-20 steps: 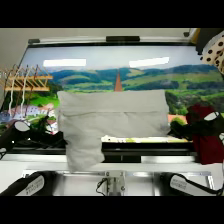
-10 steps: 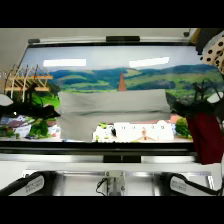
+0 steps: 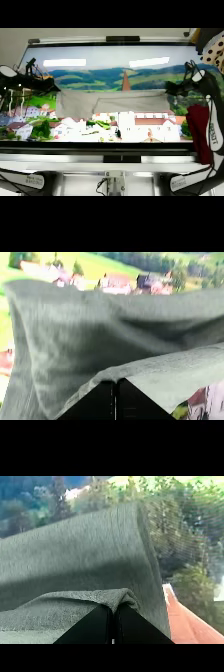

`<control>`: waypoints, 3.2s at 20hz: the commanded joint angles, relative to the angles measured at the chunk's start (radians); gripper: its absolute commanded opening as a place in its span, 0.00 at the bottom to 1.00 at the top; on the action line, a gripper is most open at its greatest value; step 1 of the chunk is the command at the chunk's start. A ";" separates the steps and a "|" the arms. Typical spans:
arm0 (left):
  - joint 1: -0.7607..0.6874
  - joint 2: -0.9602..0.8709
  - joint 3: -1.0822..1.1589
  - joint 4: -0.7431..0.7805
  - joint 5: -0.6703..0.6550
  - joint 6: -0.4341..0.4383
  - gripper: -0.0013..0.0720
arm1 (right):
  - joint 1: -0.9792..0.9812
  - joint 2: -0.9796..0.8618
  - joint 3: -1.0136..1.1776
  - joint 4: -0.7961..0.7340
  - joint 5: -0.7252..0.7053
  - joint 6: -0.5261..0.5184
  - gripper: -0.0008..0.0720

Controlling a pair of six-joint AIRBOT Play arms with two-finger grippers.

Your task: Fold the shirts.

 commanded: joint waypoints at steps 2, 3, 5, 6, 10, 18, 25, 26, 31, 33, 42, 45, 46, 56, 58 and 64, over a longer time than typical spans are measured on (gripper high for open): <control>0.001 -0.164 0.099 -0.037 0.008 -0.038 0.06 | 0.010 -0.112 0.071 -0.008 -0.008 0.044 0.10; 0.000 -0.189 0.099 -0.037 0.008 -0.055 0.06 | 0.010 -0.123 0.071 -0.008 0.002 0.044 0.14; -0.002 -0.216 0.099 -0.037 0.008 -0.089 0.30 | 0.010 -0.125 0.072 -0.006 0.012 0.033 0.68; -0.002 -0.215 0.100 -0.037 0.004 -0.089 0.71 | 0.004 -0.114 0.077 -0.004 0.035 -0.006 0.78; 0.011 -0.203 0.159 -0.037 -0.091 -0.079 0.92 | -0.054 -0.065 0.087 -0.043 0.107 -0.021 0.86; -0.045 -0.137 0.203 -0.037 -0.148 -0.079 0.91 | -0.069 -0.203 0.087 0.212 0.247 -0.098 0.86; -0.214 -0.118 0.203 -0.048 -0.145 -0.079 0.59 | -0.008 -0.152 0.087 0.216 0.262 -0.109 0.10; -0.256 -0.119 0.202 -0.060 -0.140 -0.079 0.34 | -0.013 -0.106 0.087 0.214 0.261 -0.113 0.10; -0.535 -0.193 0.182 -0.219 0.129 -0.104 0.06 | -0.019 0.169 0.087 0.229 0.412 -0.106 0.10; -0.638 -0.253 0.182 -0.309 0.246 -0.131 0.06 | -0.020 0.282 0.087 0.229 0.497 -0.087 0.10; -0.876 -0.387 0.207 -0.575 0.411 -0.100 0.06 | -0.019 0.573 0.087 0.231 0.580 -0.004 0.11; -0.781 -0.354 0.207 -0.542 0.373 -0.100 0.06 | -0.019 0.552 0.087 0.312 0.516 -0.007 0.11; -0.731 -0.323 0.207 -0.478 0.342 -0.101 0.06 | -0.008 0.538 0.087 0.343 0.477 -0.008 0.10; -0.095 0.203 0.207 0.178 -0.074 -0.221 0.06 | 0.595 0.173 0.087 0.506 -0.097 -0.062 0.10; -0.016 0.257 0.207 0.177 -0.110 -0.220 0.06 | 0.675 0.060 0.087 0.580 -0.174 -0.072 0.10; -0.019 0.287 0.196 0.175 -0.142 -0.205 0.06 | 0.761 -0.144 0.087 0.858 -0.348 -0.169 0.87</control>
